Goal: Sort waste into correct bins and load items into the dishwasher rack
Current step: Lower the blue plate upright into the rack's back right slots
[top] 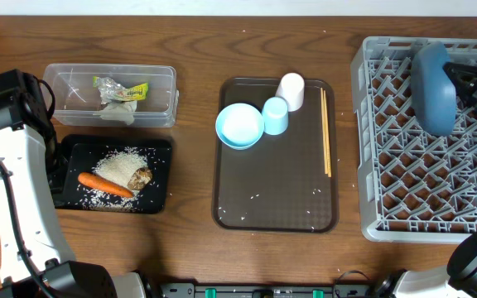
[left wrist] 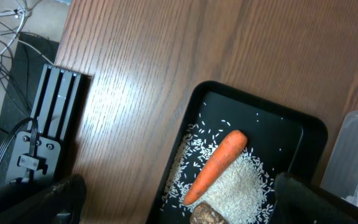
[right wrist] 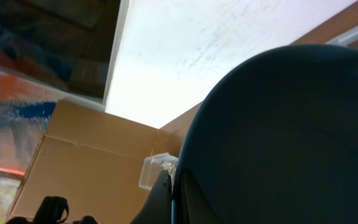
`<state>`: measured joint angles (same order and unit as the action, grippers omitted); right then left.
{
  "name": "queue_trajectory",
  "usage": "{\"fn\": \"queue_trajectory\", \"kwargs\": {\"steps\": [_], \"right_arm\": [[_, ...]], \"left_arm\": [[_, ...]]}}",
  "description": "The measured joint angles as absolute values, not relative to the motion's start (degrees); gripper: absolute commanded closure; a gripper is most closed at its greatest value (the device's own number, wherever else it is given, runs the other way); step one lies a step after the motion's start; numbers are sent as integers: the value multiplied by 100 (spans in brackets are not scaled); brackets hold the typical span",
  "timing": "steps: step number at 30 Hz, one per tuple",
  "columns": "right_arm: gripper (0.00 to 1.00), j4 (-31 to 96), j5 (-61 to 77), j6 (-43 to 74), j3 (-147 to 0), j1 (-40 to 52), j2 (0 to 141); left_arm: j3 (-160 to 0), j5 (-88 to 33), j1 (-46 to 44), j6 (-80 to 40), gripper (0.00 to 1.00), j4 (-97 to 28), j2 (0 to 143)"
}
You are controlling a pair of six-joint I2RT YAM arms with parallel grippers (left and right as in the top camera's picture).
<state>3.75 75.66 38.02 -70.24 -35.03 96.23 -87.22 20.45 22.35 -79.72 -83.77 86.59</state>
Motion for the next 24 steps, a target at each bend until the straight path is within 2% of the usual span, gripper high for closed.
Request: {"fn": "queue_trajectory", "kwargs": {"steps": [16, 21, 24], "right_arm": [[99, 331, 7240, 3861, -7052, -3625, 9614], [92, 336, 7076, 3916, -7072, -3881, 9616], [84, 349, 6995, 3959, -7074, -4021, 9616]], "left_arm": [[-8722, 2045, 2235, -7972, 2, -8377, 8659], [-8722, 2045, 2235, -7972, 2, -8377, 8659], [-8722, 2045, 2235, -7972, 2, -8377, 8659]]}}
